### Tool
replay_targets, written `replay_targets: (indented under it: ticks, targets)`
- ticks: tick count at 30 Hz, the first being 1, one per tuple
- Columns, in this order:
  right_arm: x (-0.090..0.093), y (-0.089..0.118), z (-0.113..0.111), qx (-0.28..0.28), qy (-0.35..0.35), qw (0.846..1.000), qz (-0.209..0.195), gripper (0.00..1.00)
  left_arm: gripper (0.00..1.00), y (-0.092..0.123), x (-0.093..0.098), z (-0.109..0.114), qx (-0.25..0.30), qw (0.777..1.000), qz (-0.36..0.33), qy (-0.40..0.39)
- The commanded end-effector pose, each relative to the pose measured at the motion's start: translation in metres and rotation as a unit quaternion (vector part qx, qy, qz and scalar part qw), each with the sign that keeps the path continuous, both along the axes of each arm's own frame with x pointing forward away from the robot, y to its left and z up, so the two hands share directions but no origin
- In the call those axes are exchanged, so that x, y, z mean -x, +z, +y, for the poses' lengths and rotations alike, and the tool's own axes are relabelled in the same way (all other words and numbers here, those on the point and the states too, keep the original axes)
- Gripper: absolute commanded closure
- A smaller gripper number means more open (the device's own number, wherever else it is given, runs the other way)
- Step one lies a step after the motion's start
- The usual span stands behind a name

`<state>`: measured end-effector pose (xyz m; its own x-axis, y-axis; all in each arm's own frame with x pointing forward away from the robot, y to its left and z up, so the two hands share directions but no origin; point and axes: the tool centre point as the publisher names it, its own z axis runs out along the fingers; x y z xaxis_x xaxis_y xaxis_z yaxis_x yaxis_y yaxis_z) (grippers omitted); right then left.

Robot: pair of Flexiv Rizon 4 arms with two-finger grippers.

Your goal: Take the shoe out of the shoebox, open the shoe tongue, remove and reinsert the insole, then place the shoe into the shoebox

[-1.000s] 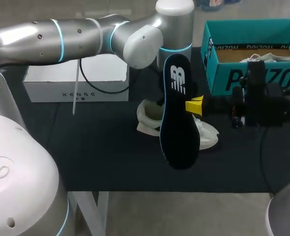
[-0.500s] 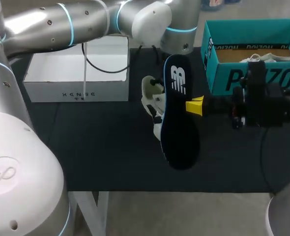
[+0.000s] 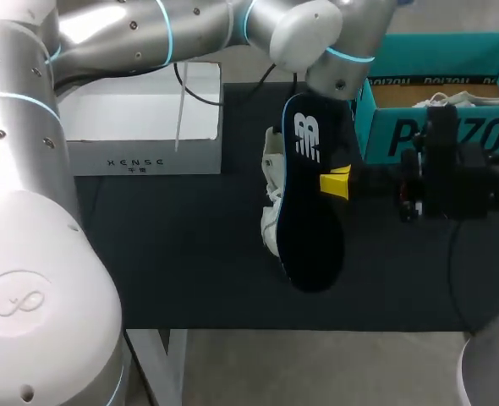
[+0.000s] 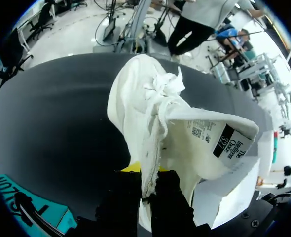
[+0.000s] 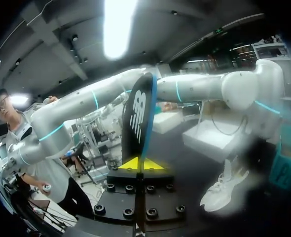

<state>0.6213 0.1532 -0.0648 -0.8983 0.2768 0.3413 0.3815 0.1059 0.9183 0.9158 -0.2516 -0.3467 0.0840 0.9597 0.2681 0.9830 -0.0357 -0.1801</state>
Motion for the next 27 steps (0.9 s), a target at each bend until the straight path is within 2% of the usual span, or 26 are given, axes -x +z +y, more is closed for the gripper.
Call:
replay_targets:
  ticks: [1,9,15,22,27]
  targets:
    - [0.008,0.003,0.004,0.026,-0.068,0.997,-0.008,1.0,1.0,0.002,-0.003,-0.002,-0.075,0.99,-0.006,-0.122]
    - [0.008,0.003,0.004,0.026,-0.068,0.997,-0.008,1.0,1.0,-0.01,-0.017,0.005,-0.037,0.996,0.012,-0.078]
    - [0.008,0.003,0.004,0.026,-0.068,0.997,-0.008,1.0,1.0,-0.008,-0.023,0.001,-0.021,0.998,0.007,-0.052]
    - [0.008,0.003,0.004,0.026,-0.068,0.997,-0.008,1.0,1.0,-0.015,-0.022,-0.008,-0.041,0.998,-0.008,-0.048]
    - [0.008,0.003,0.004,0.026,-0.068,0.997,-0.008,1.0,1.0,-0.03,-0.03,-0.013,-0.04,0.999,-0.005,-0.027]
